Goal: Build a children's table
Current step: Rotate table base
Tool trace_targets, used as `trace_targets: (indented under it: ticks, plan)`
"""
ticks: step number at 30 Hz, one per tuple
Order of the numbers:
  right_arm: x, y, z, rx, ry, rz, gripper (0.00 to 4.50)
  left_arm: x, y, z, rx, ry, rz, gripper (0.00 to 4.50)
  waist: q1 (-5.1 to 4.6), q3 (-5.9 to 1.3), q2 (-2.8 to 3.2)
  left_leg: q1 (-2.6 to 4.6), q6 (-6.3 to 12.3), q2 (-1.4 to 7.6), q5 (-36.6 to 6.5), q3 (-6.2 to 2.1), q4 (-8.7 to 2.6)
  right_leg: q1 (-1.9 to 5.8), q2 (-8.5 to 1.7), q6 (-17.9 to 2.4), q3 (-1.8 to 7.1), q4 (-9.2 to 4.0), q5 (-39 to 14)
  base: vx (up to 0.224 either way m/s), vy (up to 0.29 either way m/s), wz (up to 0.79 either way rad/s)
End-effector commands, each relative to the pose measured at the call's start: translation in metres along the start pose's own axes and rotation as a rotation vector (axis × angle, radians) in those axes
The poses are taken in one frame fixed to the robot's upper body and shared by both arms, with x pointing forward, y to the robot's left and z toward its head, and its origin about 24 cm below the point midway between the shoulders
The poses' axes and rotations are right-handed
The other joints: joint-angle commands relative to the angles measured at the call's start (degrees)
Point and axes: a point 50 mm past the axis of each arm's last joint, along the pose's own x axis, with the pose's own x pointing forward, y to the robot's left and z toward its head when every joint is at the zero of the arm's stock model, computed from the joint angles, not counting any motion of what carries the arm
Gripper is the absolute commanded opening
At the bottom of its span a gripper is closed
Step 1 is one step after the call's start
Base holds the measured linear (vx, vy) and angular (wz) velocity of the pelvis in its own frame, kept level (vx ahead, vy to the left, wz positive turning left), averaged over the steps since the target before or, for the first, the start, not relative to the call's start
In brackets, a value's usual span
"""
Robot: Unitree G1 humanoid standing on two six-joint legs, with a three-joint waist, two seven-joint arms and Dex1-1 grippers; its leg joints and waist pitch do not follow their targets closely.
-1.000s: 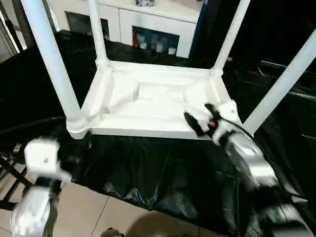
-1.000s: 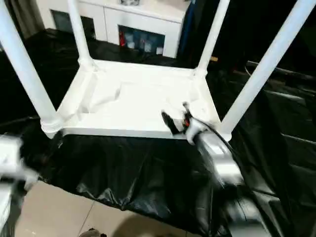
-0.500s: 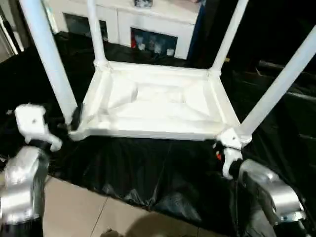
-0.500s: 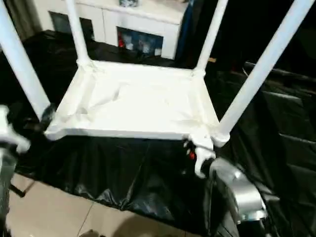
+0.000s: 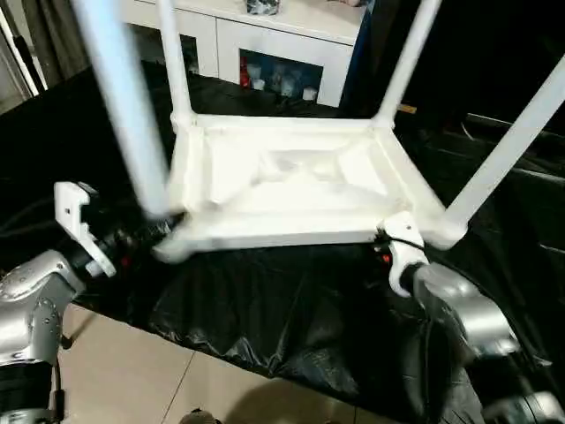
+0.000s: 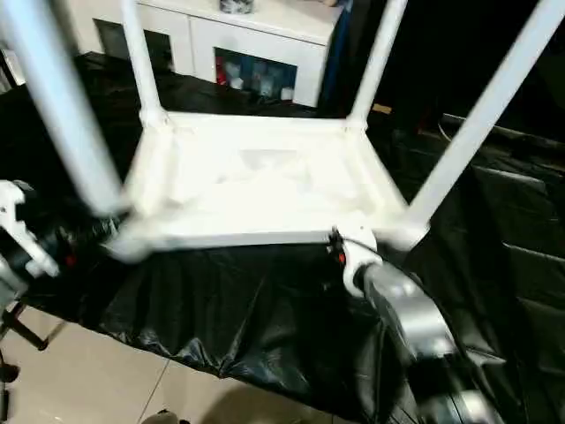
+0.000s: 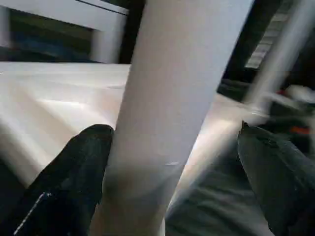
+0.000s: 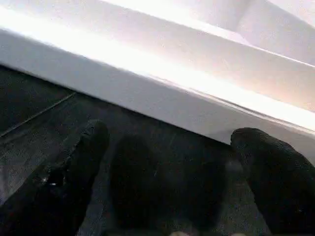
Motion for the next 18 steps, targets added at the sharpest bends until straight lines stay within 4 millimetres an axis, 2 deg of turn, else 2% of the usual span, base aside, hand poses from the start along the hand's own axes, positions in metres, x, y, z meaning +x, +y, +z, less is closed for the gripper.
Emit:
trace_targets:
  ticks: [1,2,3,4,6,7,8,9,10,11,12,13,14,15,18]
  plan:
    - [0.006,-0.001,0.001,-0.024,0.008,-0.012,4.5,0.007,-0.019,0.003,-0.052,0.02,-0.163,4.46,-0.28,-3.55,1.15,0.56,-2.86,1.24,-12.4,-0.29,-4.62,2.46,-3.92,-11.0,2.5,-3.81,-8.2,0.0,0.0,0.0]
    - [0.008,0.0,0.001,-0.024,0.005,-0.009,4.5,0.007,-0.021,0.003,-0.064,0.021,-0.185,4.46,-0.25,-3.62,1.27,0.75,-2.85,1.25,-12.1,-0.17,-4.48,2.31,-3.87,-11.1,2.52,-3.7,-7.6,0.0,0.0,0.0]
    - [0.011,0.003,0.003,-0.018,-0.003,-0.001,4.5,0.007,-0.029,0.004,-0.095,0.026,-0.232,4.46,-0.42,-3.54,0.91,0.62,-2.61,1.21,-11.8,-0.05,-4.44,2.33,-3.74,-11.3,2.54,-3.68,-7.0,0.0,0.0,0.0]
    - [0.015,0.007,0.006,-0.017,-0.011,0.013,4.5,0.006,-0.04,0.005,-0.133,0.033,-0.299,4.46,-0.5,-3.7,1.06,0.54,-2.57,1.19,-11.0,-0.08,-4.38,2.53,-3.82,-11.6,2.56,-3.35,-5.9,0.0,0.0,0.0]
    - [0.018,0.011,0.008,-0.018,-0.017,0.032,4.5,0.006,-0.051,0.006,-0.167,0.037,-0.356,4.46,-0.71,-3.59,0.97,0.5,-2.4,1.21,-10.9,0.0,-4.37,2.51,-3.67,-11.6,2.54,-3.35,-5.8,0.0,0.0,0.0]
    - [0.021,0.015,0.01,-0.015,-0.02,0.053,4.5,0.005,-0.058,0.006,-0.189,0.041,-0.392,4.46,-0.97,-3.47,0.93,0.41,-2.24,1.19,-11.1,0.0,-4.45,2.58,-3.61,-11.5,2.55,-3.5,-6.3,0.0,0.0,0.0]
    - [0.023,0.017,0.011,-0.017,-0.022,0.066,4.5,0.006,-0.063,0.005,-0.202,0.043,-0.412,4.46,-1.36,-3.4,0.15,0.39,-2.11,1.17,-11.5,0.12,-4.43,2.54,-3.51,-11.2,2.53,-3.73,-7.5,0.0,0.0,0.0]
    - [0.024,0.02,0.011,-0.02,-0.023,0.077,4.5,0.006,-0.068,0.004,-0.216,0.044,-0.431,4.46,-1.45,-3.29,0.35,0.21,-2.11,1.18,-11.8,-0.02,-4.46,2.66,-3.62,-11.0,2.56,-3.68,-8.7,0.0,0.0,0.0]
    - [0.026,0.023,0.012,-0.025,-0.023,0.095,4.5,0.008,-0.075,0.003,-0.234,0.039,-0.453,4.46,-1.88,-3.22,-0.19,0.11,-2.07,1.2,-12.2,0.01,-4.51,2.66,-3.62,-10.3,2.57,-3.98,-10.8,0.0,0.0,0.0]
    - [0.028,0.026,0.012,-0.029,-0.023,0.109,4.5,0.008,-0.079,0.002,-0.247,0.036,-0.467,4.46,-1.96,-3.2,0.28,0.29,-2.27,1.23,-12.5,-0.06,-4.51,2.53,-3.7,-9.7,2.62,-4.04,-12.3,0.0,0.0,0.0]
    - [0.031,0.032,0.013,-0.036,-0.022,0.14,4.5,0.01,-0.086,0.0,-0.258,0.033,-0.482,4.46,-2.12,-3.2,-0.08,0.31,-2.31,1.29,-12.6,-0.02,-4.44,2.46,-3.67,-9.6,2.62,-4.1,-12.5,0.0,0.0,0.0]
    - [0.032,0.034,0.013,-0.04,-0.022,0.151,4.5,0.011,-0.087,-0.001,-0.26,0.032,-0.484,4.46,-2.31,-3.13,-0.09,0.34,-2.55,1.28,-12.9,-0.09,-4.55,2.39,-3.58,-8.8,2.62,-4.27,-13.5,0.0,0.0,0.0]
    - [0.035,0.039,0.014,-0.055,-0.027,0.167,4.5,0.014,-0.092,-0.002,-0.269,0.032,-0.491,4.46,-2.47,-3.23,-0.43,0.39,-2.59,1.34,-12.9,-0.1,-4.52,2.35,-3.57,-8.7,2.59,-4.18,-13.4,0.0,0.0,0.0]
    - [0.037,0.043,0.015,-0.059,-0.027,0.182,4.5,0.015,-0.094,-0.003,-0.272,0.031,-0.498,4.46,-2.71,-3.19,-0.34,0.27,-2.81,1.29,-13.2,-0.21,-4.64,2.4,-3.53,-8.7,2.53,-4.19,-13.6,0.0,0.0,0.0]
    - [0.042,0.053,0.017,-0.077,-0.034,0.235,4.5,0.019,-0.097,-0.005,-0.279,0.034,-0.514,4.46,-2.93,-3.18,-0.64,0.23,-2.93,1.22,-13.6,-0.26,-4.6,2.44,-3.55,-7.8,2.59,-4.31,-14.5,0.0,0.0,0.0]
